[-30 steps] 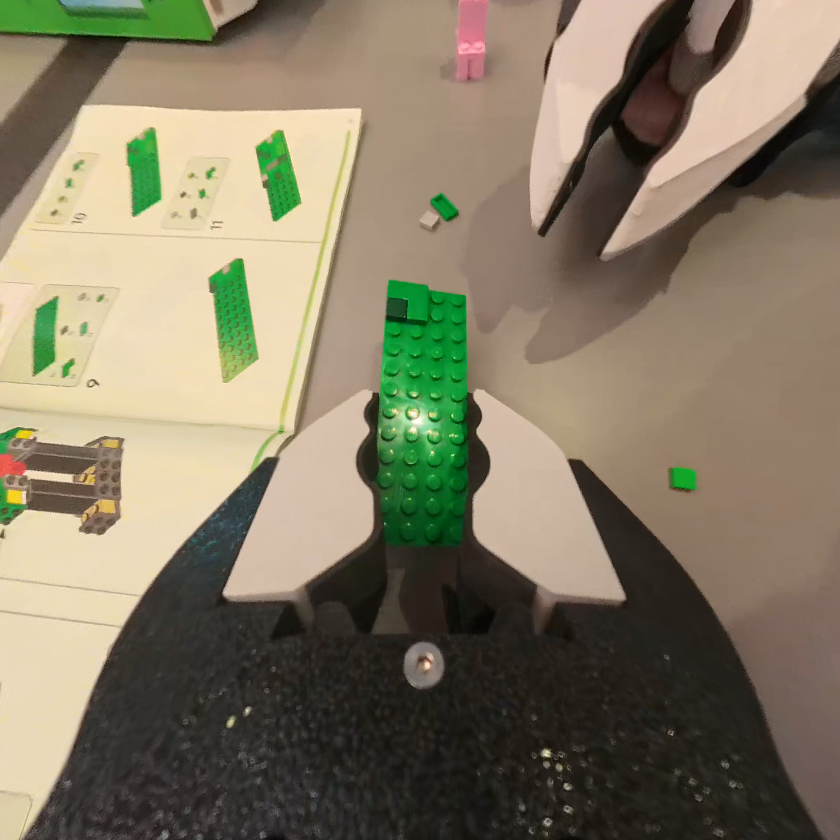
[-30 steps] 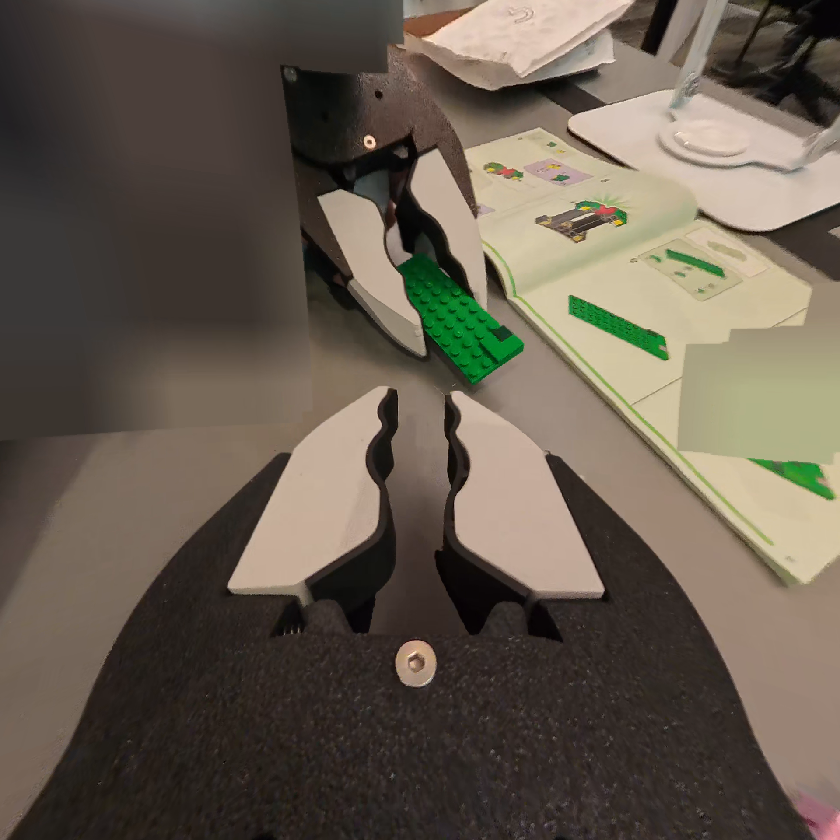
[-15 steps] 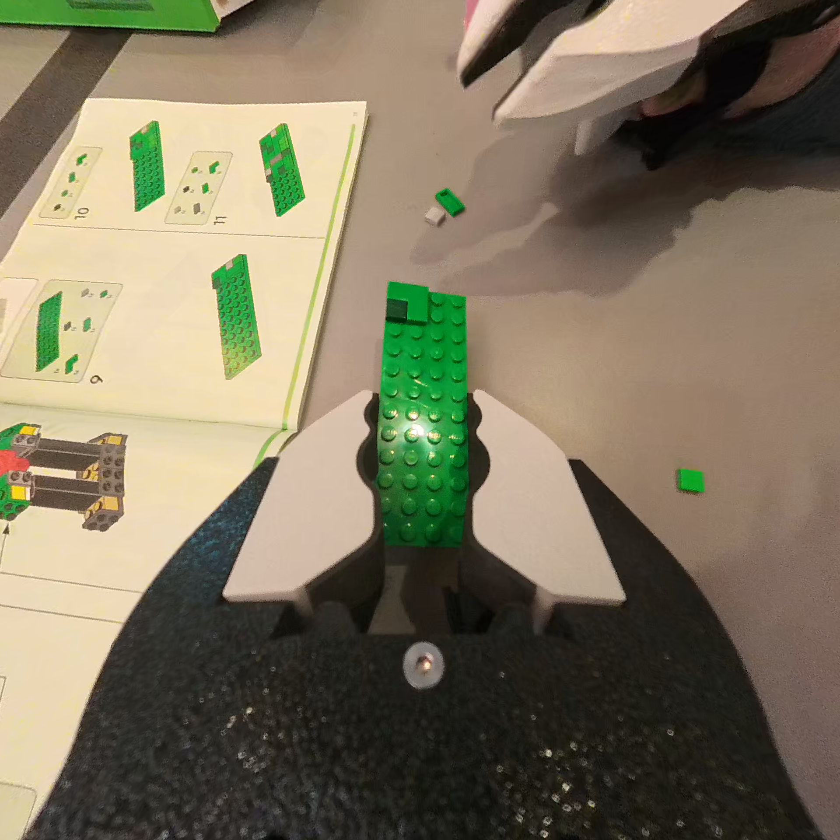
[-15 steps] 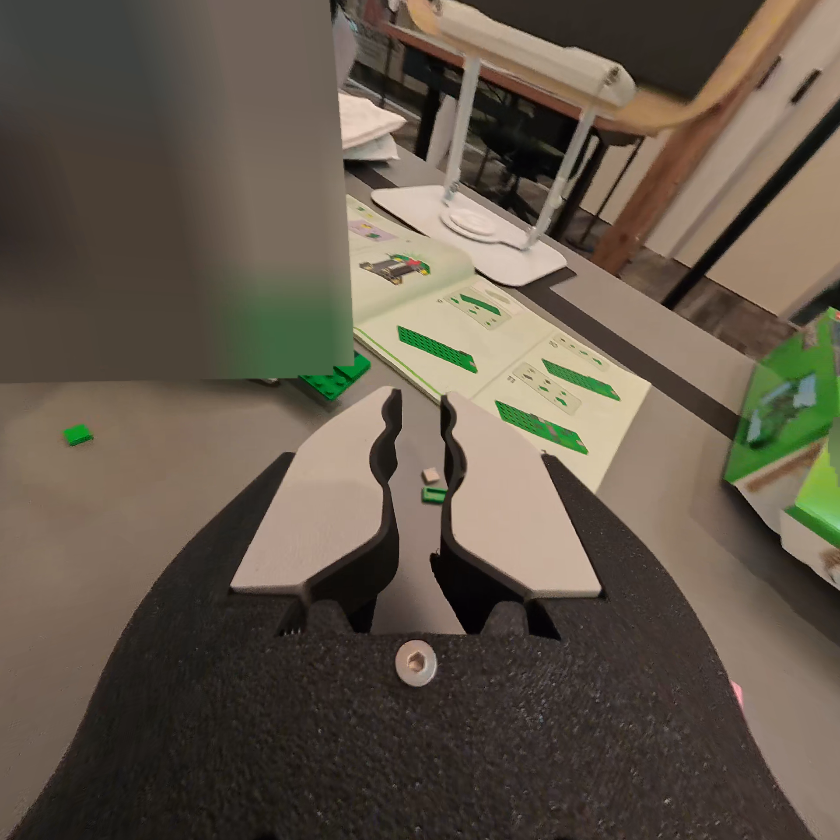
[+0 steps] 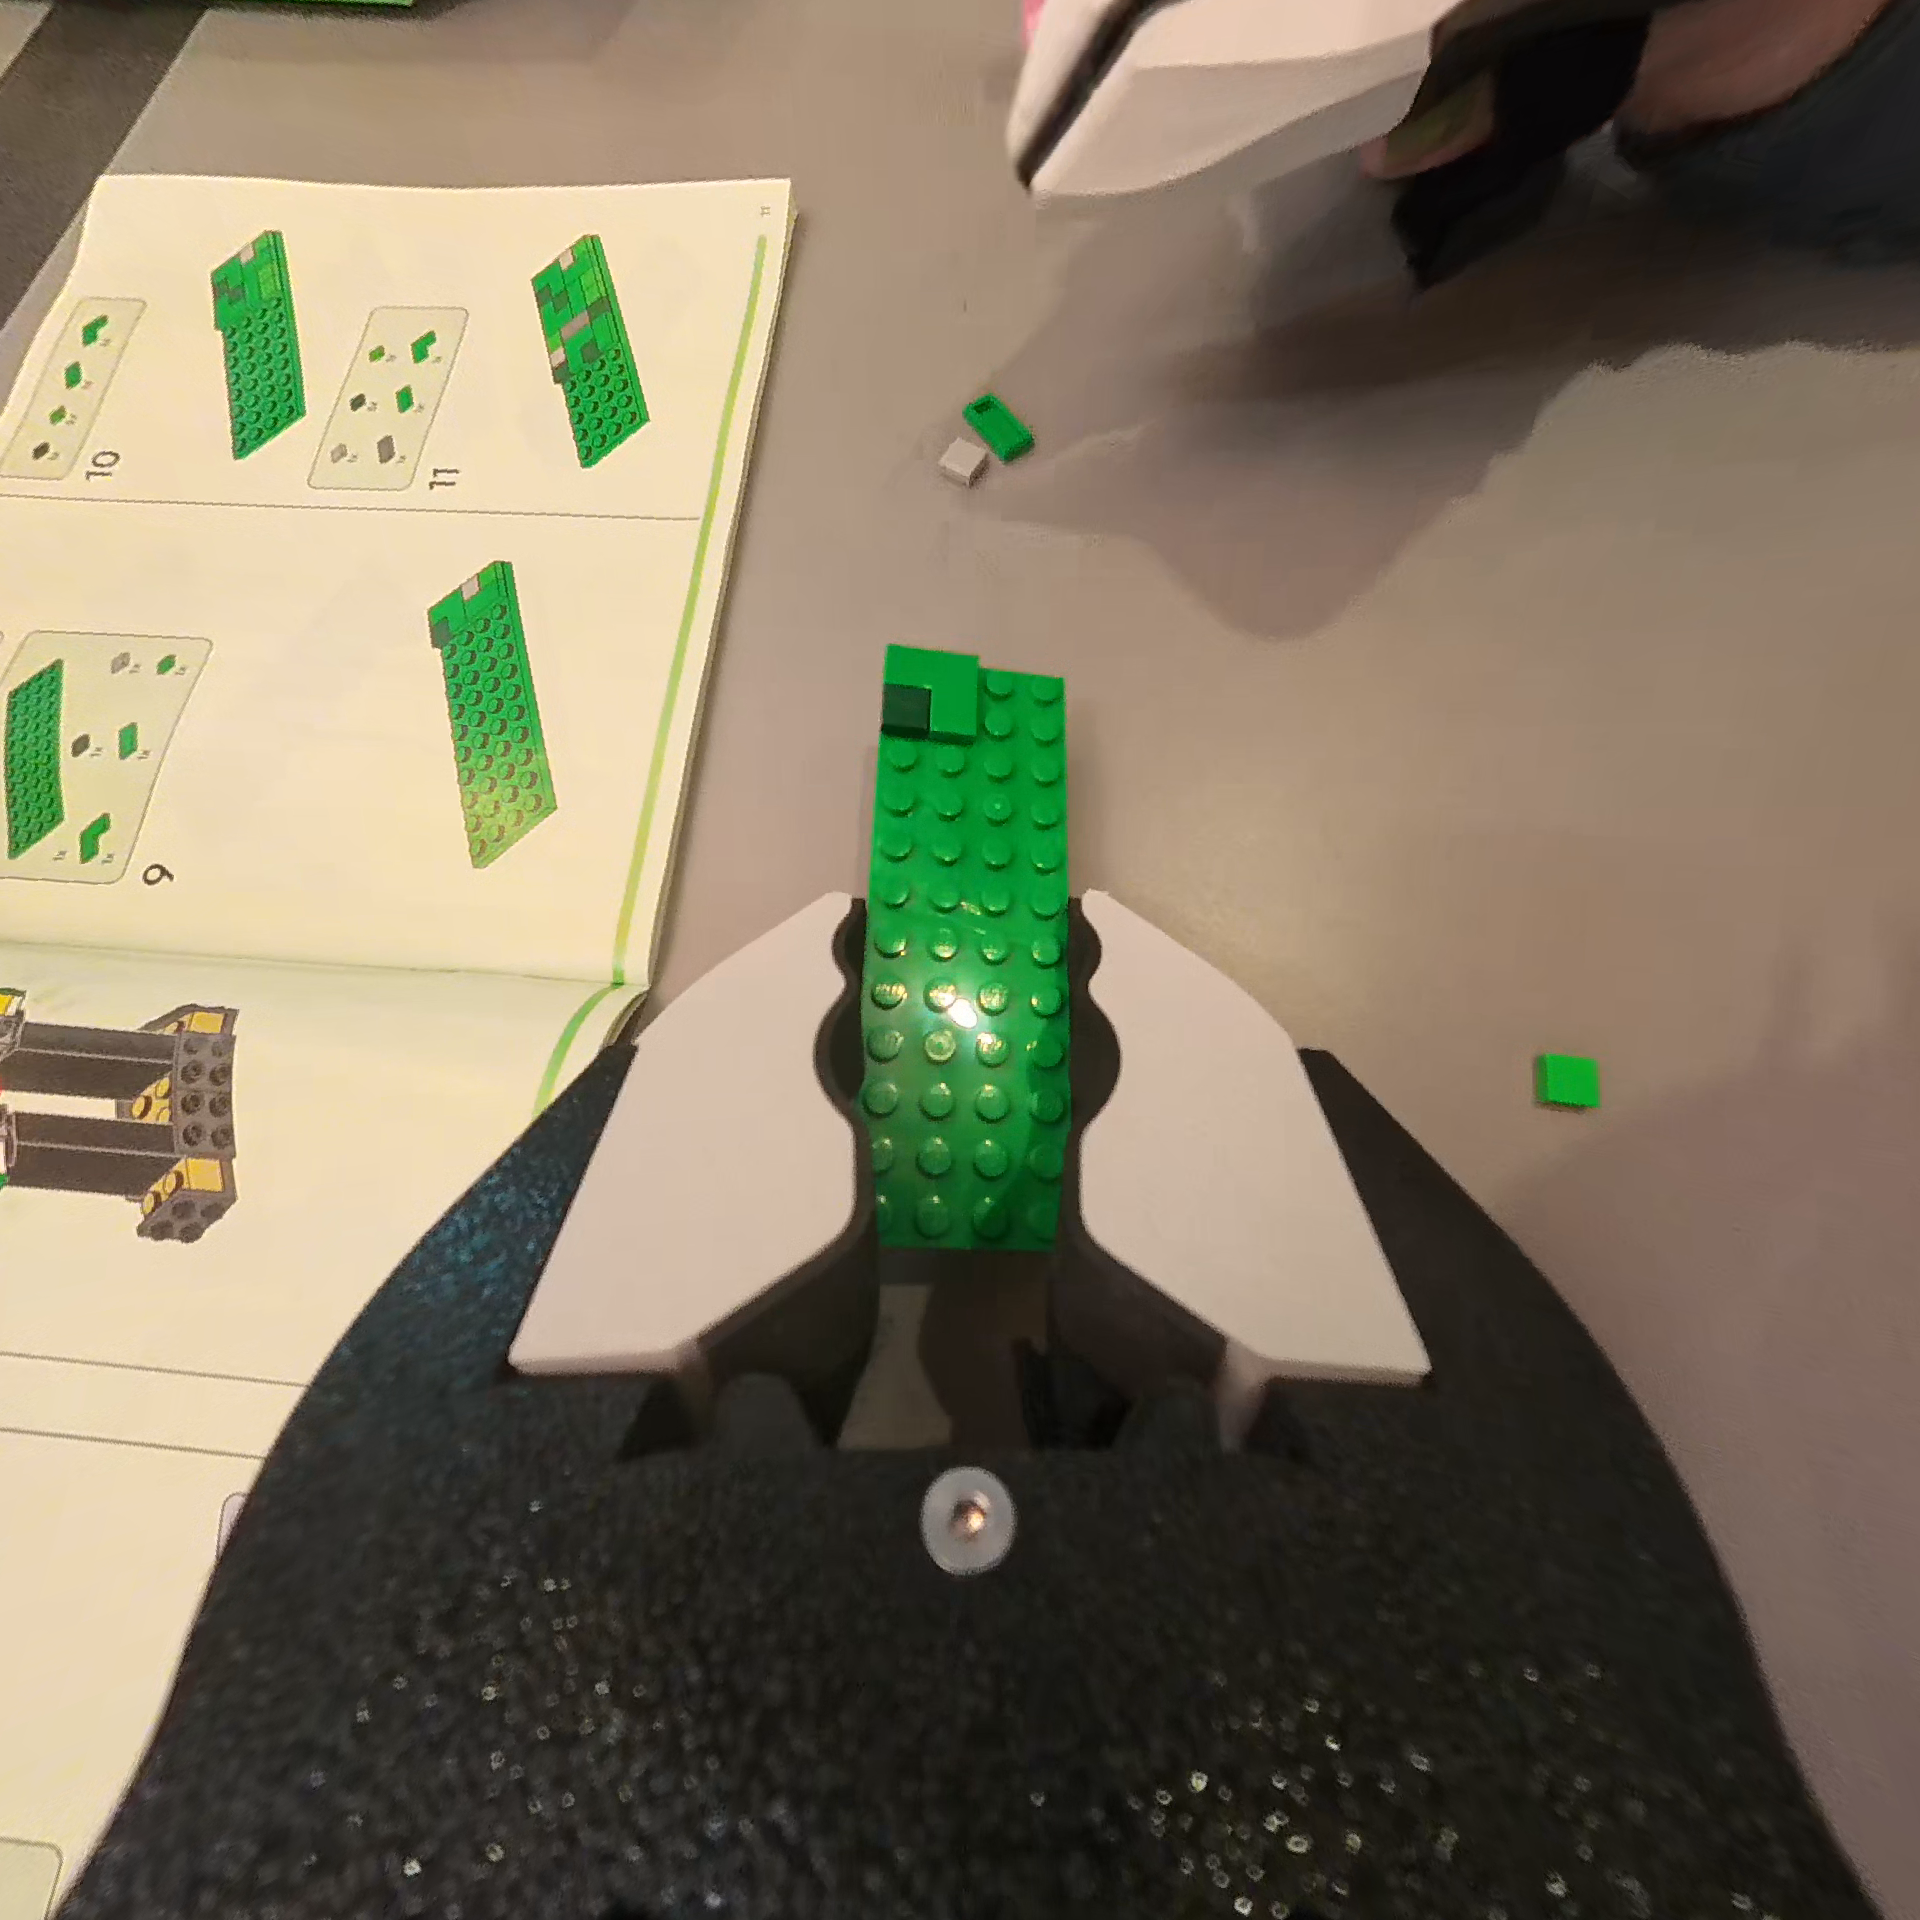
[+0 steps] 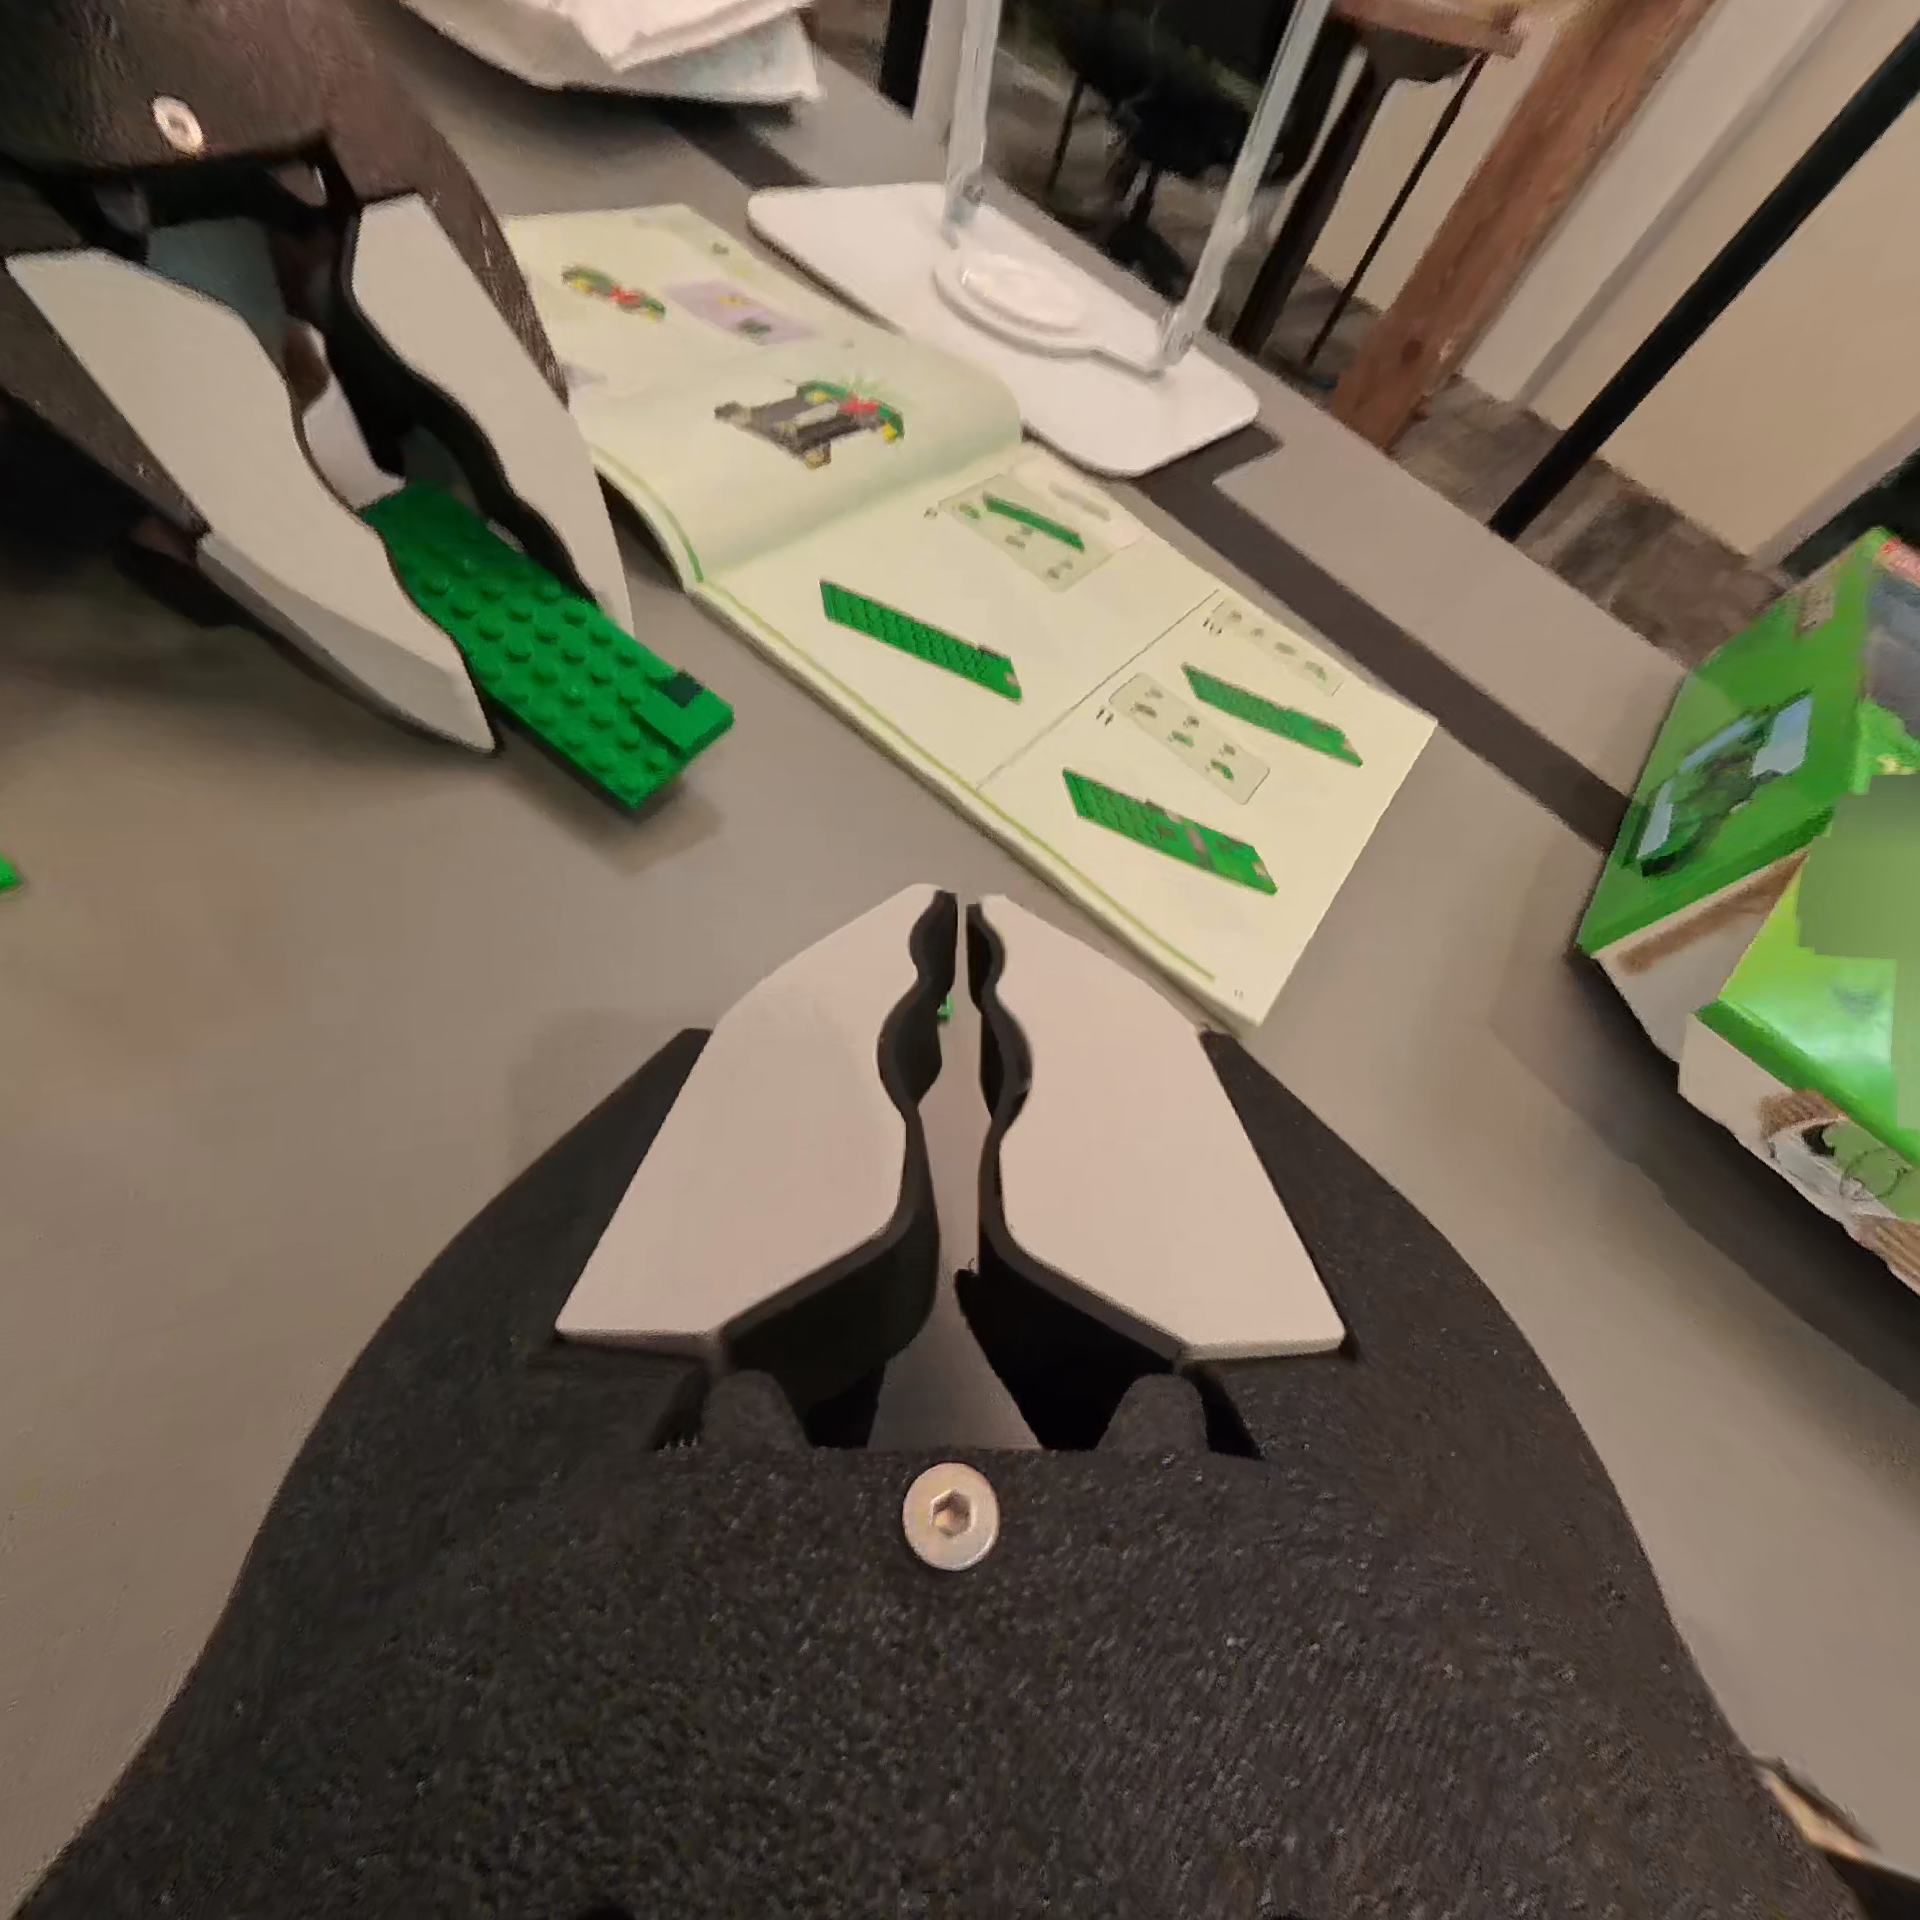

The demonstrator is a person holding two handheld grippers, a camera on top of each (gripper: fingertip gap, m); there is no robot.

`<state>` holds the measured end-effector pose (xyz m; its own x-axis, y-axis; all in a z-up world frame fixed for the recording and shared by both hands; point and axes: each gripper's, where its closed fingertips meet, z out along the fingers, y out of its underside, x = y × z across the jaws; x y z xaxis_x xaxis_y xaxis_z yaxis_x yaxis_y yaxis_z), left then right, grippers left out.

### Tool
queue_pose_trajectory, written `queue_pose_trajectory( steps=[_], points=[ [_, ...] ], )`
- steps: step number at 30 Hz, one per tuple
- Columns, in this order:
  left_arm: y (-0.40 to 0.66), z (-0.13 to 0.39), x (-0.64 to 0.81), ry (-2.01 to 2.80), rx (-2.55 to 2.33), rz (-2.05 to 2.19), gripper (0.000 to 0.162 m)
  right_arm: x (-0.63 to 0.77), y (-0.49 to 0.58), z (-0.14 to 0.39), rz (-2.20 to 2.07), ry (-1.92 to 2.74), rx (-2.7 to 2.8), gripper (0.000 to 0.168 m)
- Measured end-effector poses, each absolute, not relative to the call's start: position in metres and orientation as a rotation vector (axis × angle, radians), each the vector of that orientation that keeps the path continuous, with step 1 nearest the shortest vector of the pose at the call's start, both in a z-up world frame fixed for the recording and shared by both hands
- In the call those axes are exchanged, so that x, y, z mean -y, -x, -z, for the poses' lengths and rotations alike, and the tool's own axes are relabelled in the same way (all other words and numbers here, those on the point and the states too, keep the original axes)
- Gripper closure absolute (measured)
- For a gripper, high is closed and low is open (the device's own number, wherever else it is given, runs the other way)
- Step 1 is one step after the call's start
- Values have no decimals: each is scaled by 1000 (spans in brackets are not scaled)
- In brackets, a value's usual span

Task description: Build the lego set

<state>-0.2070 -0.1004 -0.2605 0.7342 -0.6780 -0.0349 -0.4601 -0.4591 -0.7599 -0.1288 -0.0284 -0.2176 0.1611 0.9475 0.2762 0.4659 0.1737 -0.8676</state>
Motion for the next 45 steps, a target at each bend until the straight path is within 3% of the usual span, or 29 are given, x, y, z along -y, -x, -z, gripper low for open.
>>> queue_pose_trajectory(
  steps=[15,25,36,45],
  points=[
    [205,261,102,2144,-866,386,126,31,142,261,-544,1579,2042,155],
    [206,261,102,2146,-861,388,126,27,148,263,-525,1611,2090,161],
    [207,259,96,2305,-430,335,126,59,168,226,-625,1840,1604,161],
    [204,258,100,2285,-325,355,126,75,191,235,-526,1946,1507,161]
  ],
)
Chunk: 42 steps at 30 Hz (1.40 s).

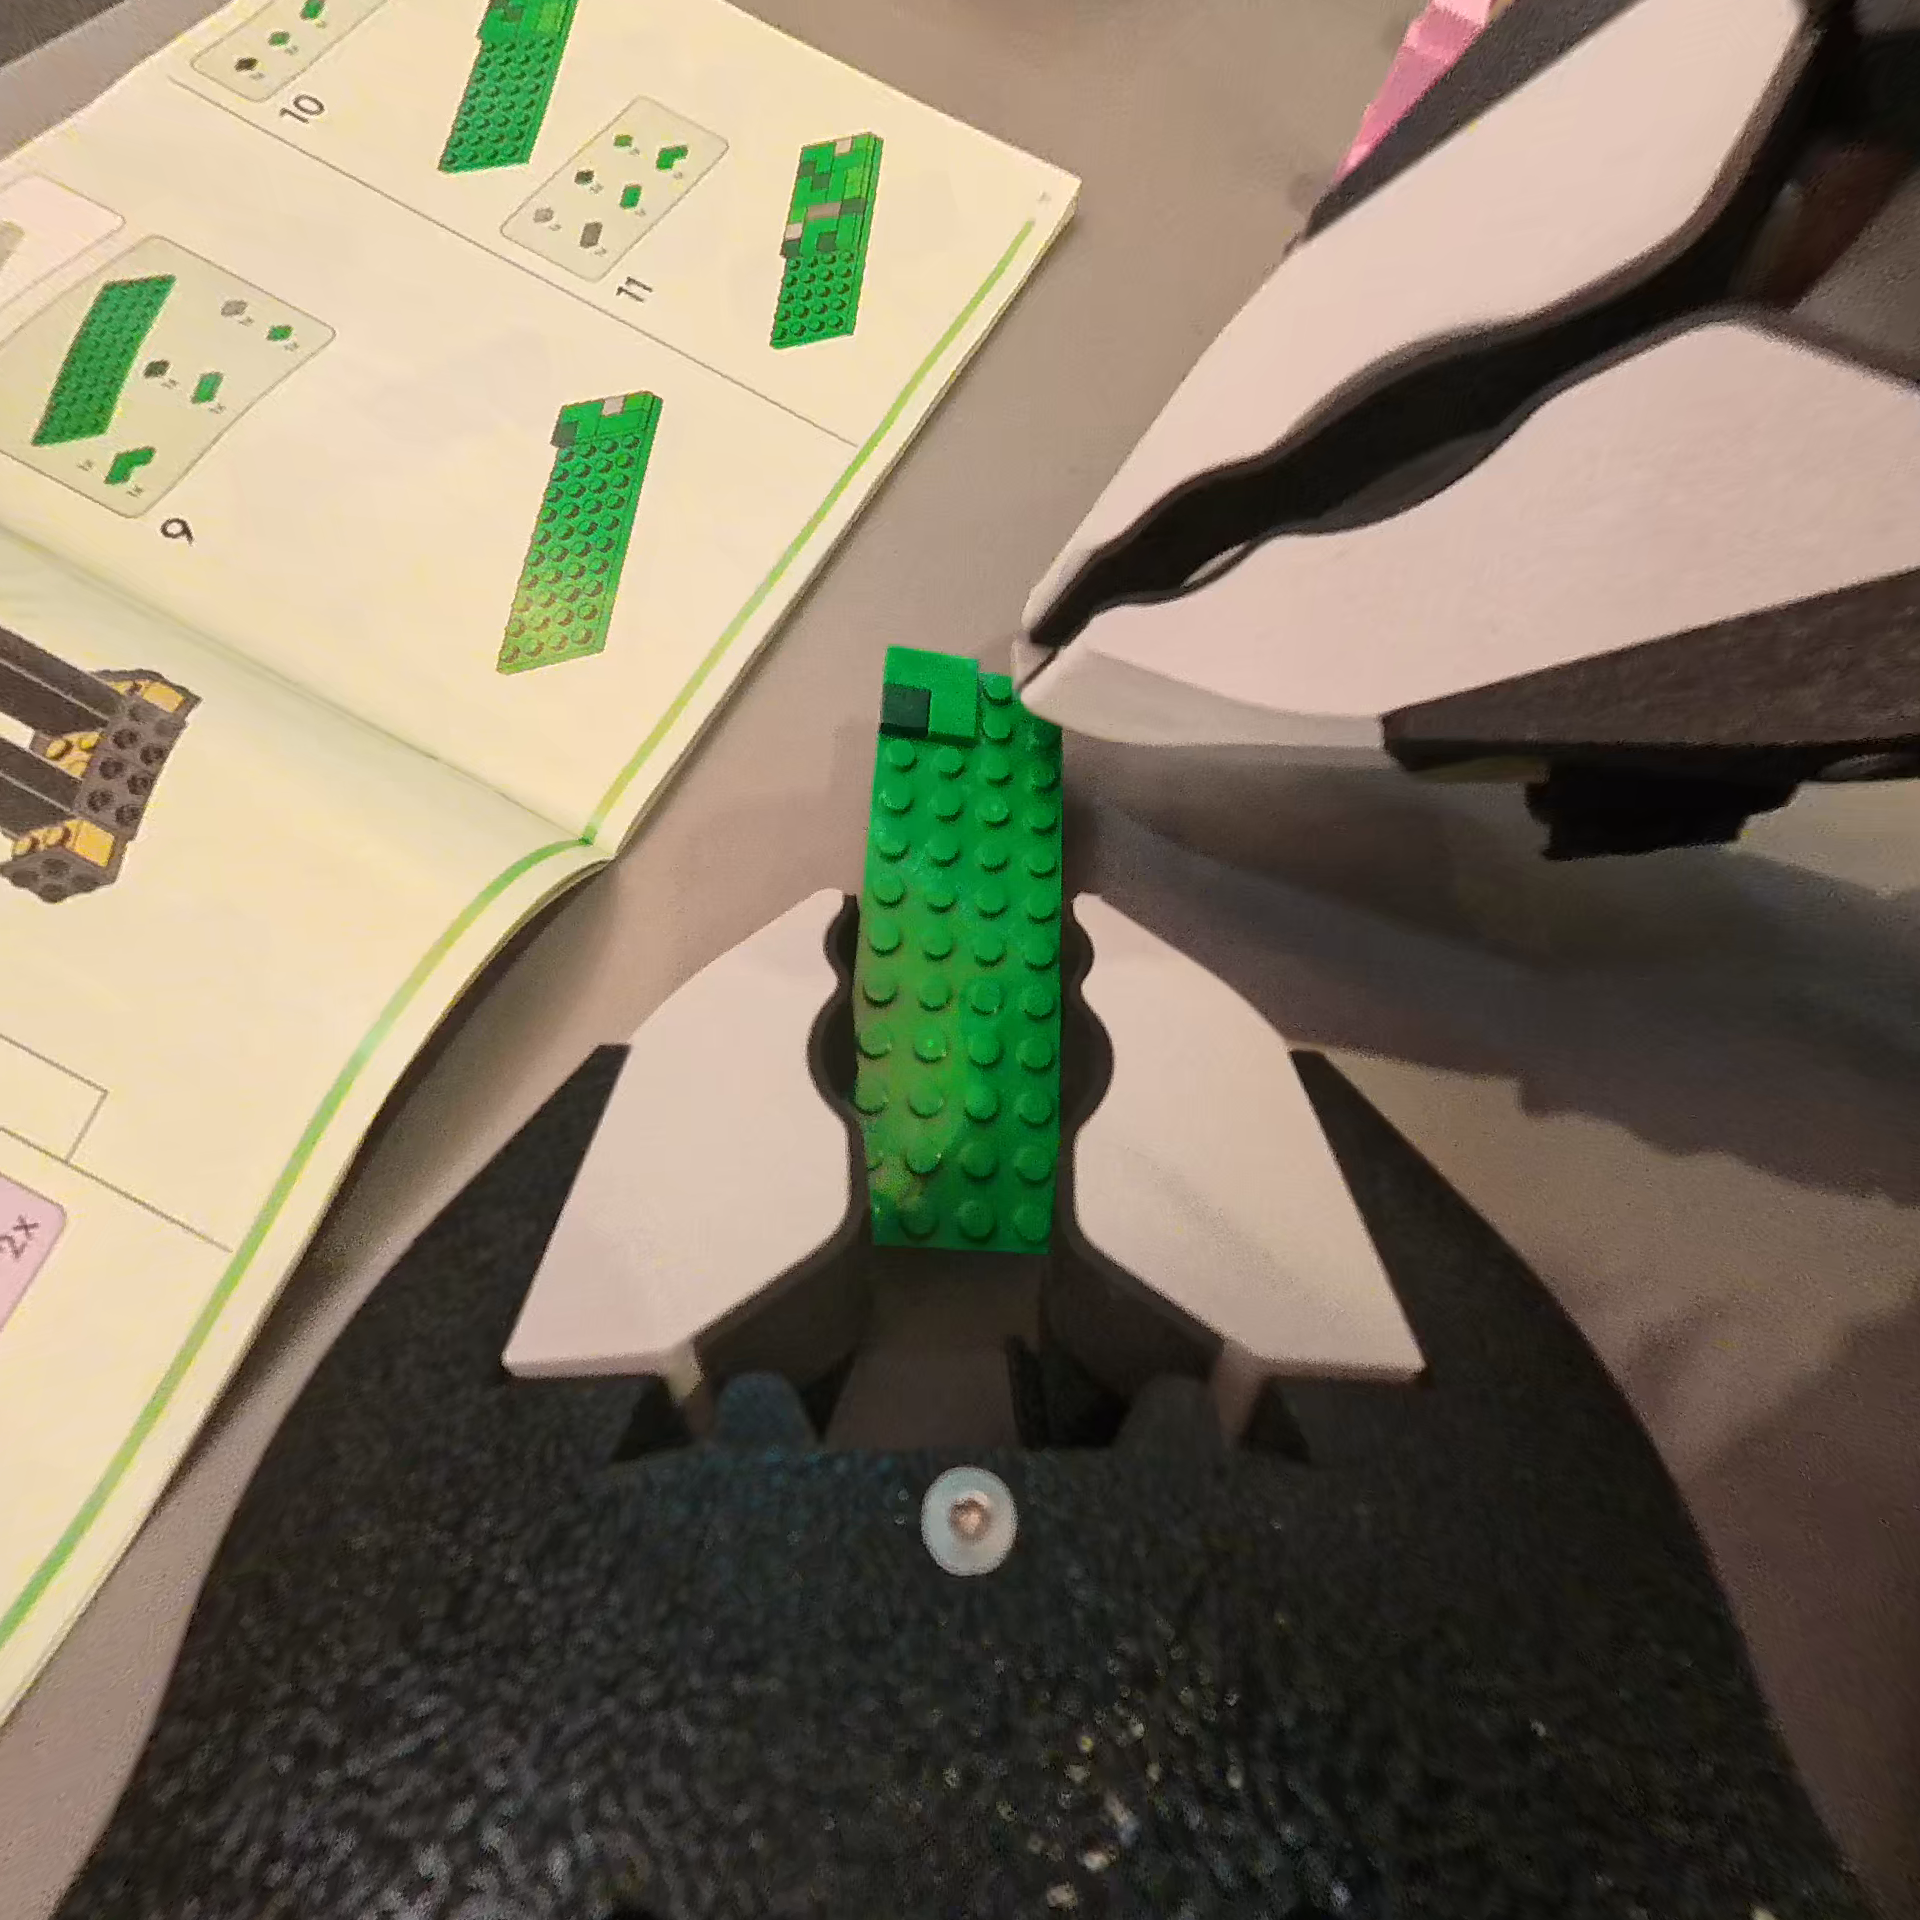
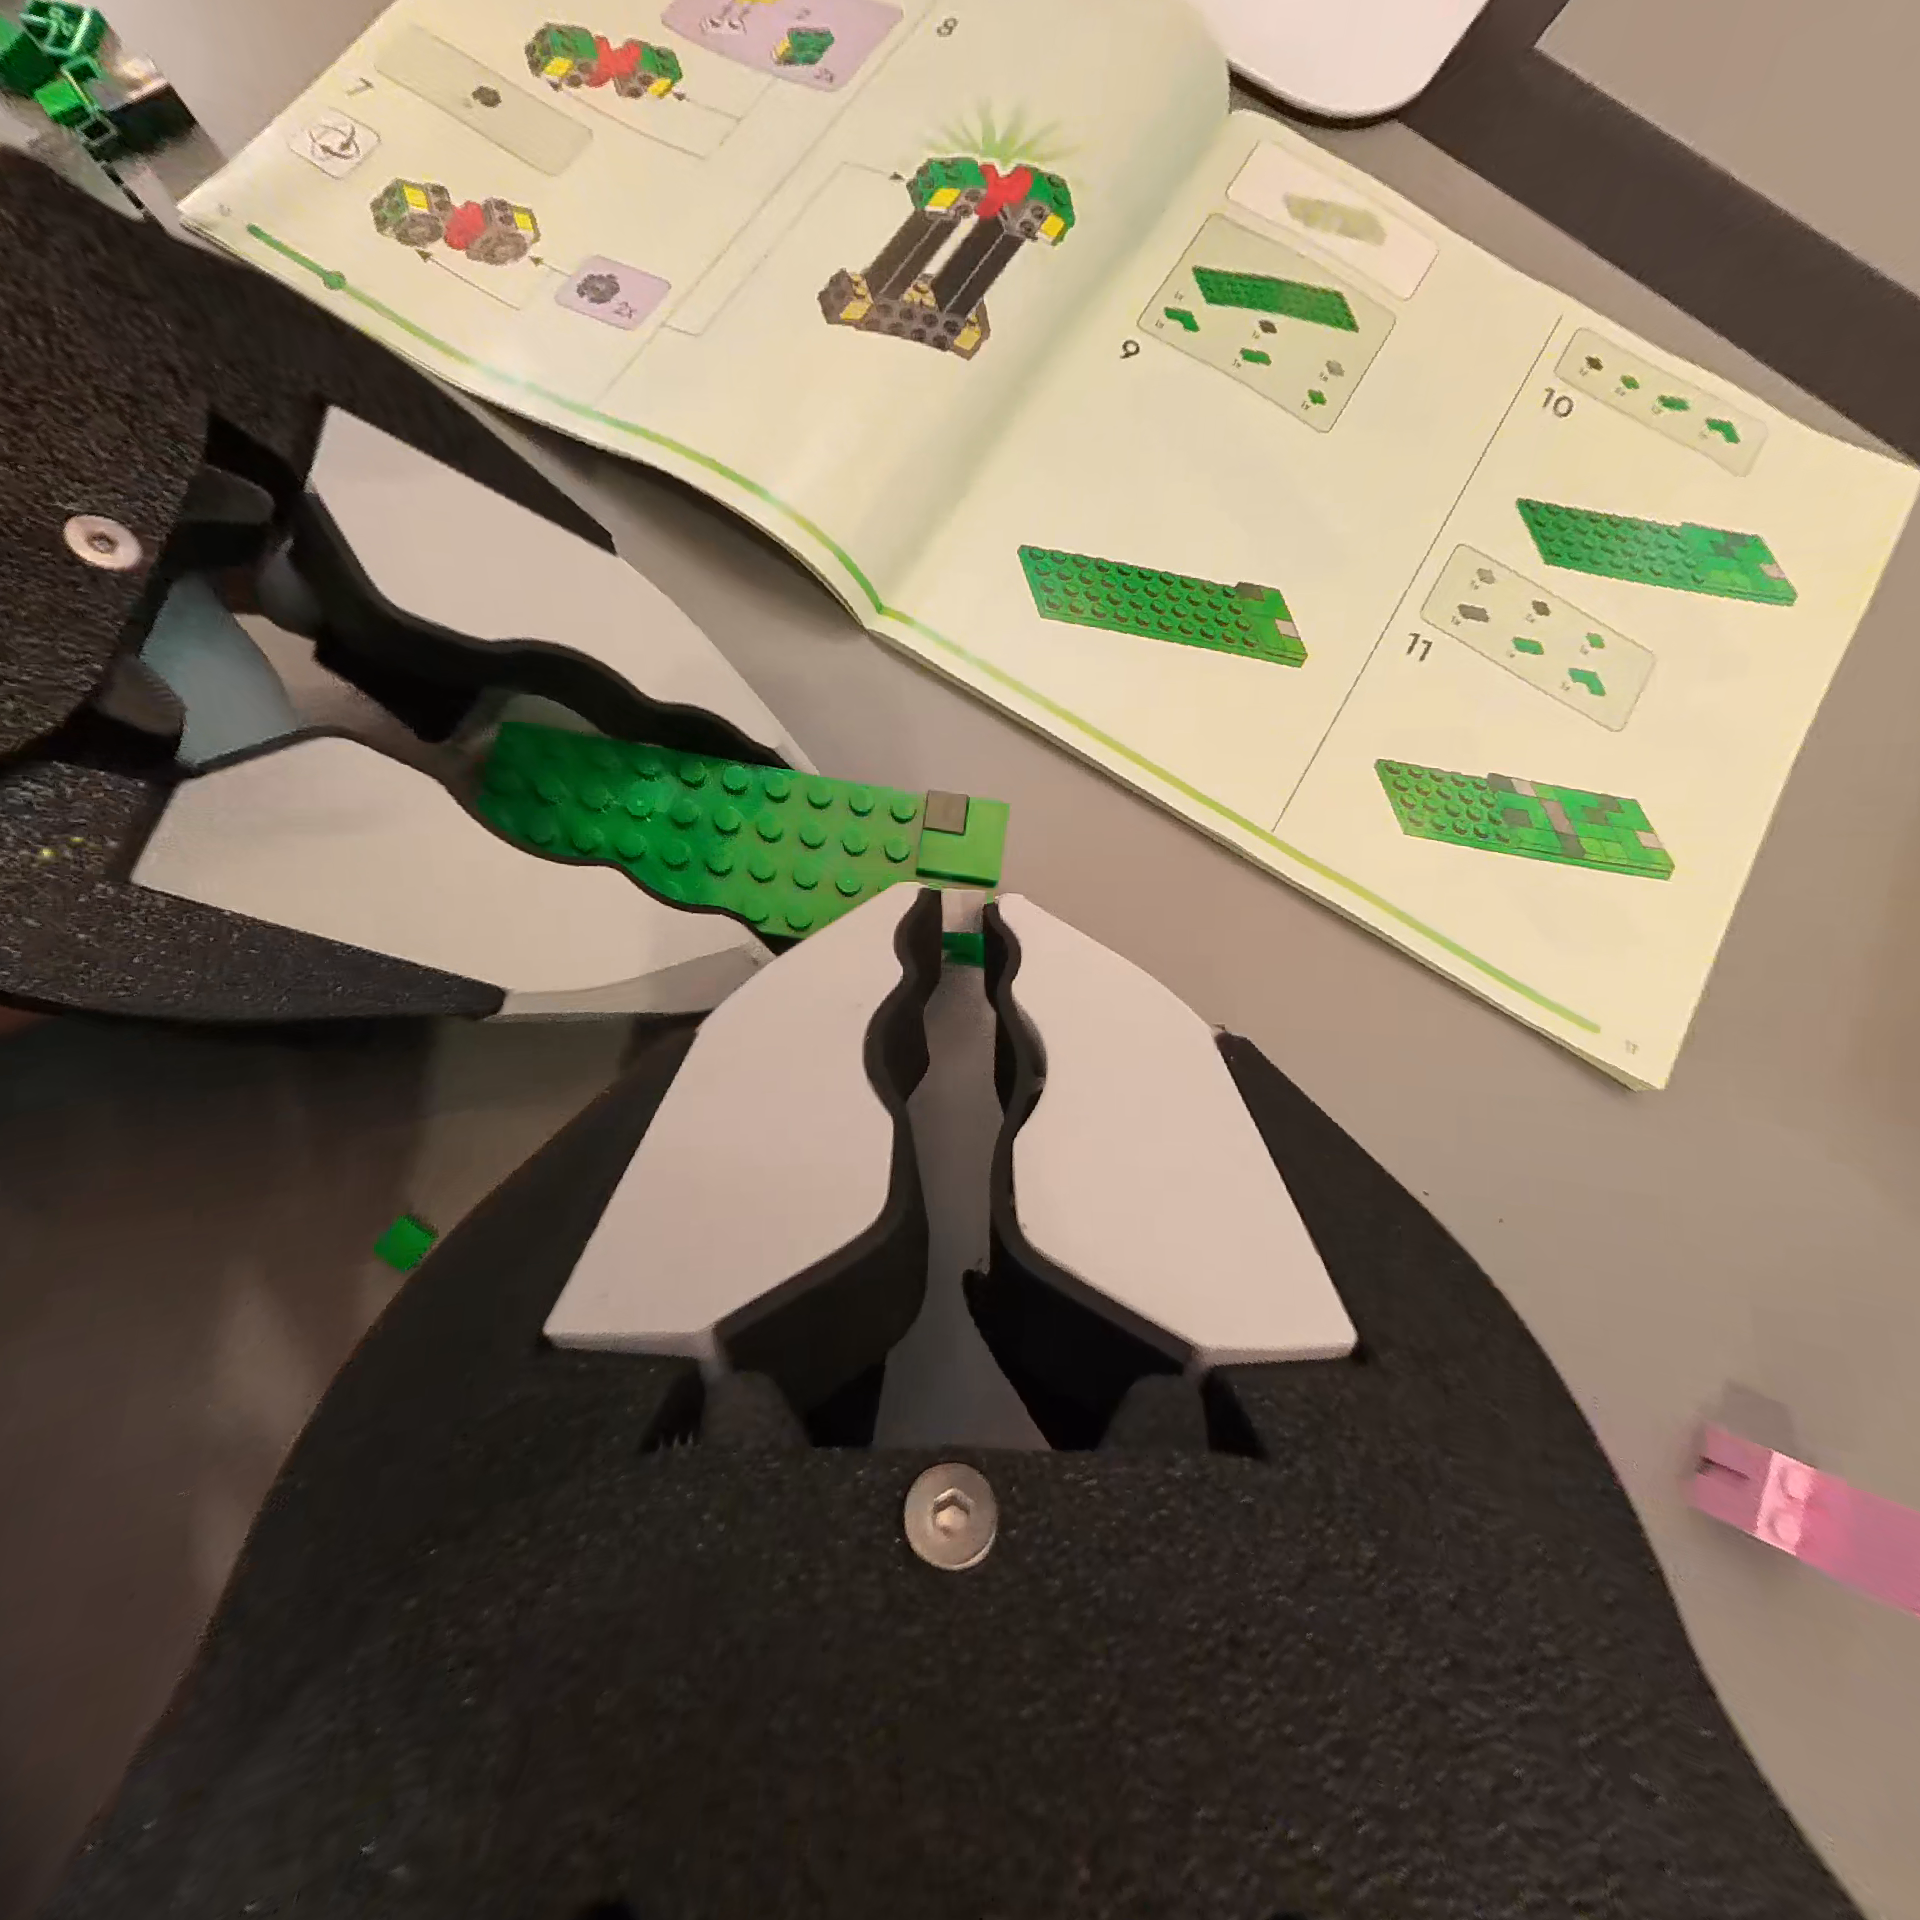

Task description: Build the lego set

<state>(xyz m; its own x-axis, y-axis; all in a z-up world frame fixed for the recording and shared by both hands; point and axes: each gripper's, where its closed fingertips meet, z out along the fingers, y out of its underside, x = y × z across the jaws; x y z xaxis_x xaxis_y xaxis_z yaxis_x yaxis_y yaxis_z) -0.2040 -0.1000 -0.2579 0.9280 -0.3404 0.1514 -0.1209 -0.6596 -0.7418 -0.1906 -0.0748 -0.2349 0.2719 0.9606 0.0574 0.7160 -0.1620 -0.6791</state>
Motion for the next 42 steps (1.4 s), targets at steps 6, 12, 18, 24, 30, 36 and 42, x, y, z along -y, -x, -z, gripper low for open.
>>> queue_pose_trajectory(
  steps=[6,12,18,24,30,36,42],
  points=[
    [204,257,101,2257,-313,396,126,71,192,238,-444,1948,1514,161],
    [204,257,101,2255,-321,387,126,70,191,242,-434,1986,1515,161],
    [203,257,101,2254,-325,384,126,73,191,244,-453,2010,1514,161],
    [203,258,102,2255,-332,384,126,73,191,243,-476,2025,1496,161],
    [203,258,102,2256,-335,389,127,74,191,243,-509,2041,1483,155],
    [202,258,103,2255,-338,399,127,77,191,237,-553,2035,1483,150],
    [200,257,105,2250,-381,429,127,65,179,218,-666,1938,1430,150]
  ],
)
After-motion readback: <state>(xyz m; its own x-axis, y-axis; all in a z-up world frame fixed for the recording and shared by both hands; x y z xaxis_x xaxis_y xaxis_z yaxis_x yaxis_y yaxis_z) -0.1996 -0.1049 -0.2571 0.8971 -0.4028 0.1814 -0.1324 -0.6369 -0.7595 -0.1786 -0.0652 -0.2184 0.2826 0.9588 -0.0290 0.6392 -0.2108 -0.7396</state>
